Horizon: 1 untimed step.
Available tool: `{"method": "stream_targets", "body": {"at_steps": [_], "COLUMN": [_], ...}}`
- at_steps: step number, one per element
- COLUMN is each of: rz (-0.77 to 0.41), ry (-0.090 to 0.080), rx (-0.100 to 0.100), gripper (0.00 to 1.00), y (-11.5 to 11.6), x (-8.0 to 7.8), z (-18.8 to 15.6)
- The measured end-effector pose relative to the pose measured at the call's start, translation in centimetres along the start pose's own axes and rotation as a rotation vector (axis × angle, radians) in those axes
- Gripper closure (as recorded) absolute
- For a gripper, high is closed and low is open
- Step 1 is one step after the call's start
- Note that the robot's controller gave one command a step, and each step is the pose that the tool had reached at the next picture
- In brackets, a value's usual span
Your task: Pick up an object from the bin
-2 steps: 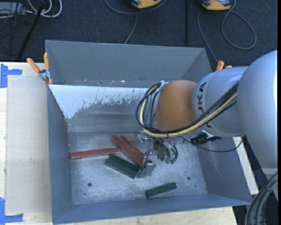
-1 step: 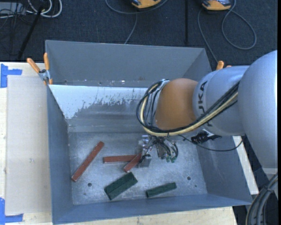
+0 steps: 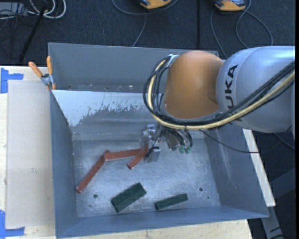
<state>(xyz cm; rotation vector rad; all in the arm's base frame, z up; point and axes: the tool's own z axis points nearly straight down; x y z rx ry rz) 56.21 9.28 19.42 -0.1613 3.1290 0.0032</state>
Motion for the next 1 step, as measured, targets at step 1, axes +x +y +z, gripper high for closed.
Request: {"method": "stream_targets", "body": {"at_steps": [1], "rz": [-0.057], "ry": [-0.001], "rx": [-0.001], "gripper": [1.0], "y": [4.34], "x": [-2.7], "z": [-6.0]}}
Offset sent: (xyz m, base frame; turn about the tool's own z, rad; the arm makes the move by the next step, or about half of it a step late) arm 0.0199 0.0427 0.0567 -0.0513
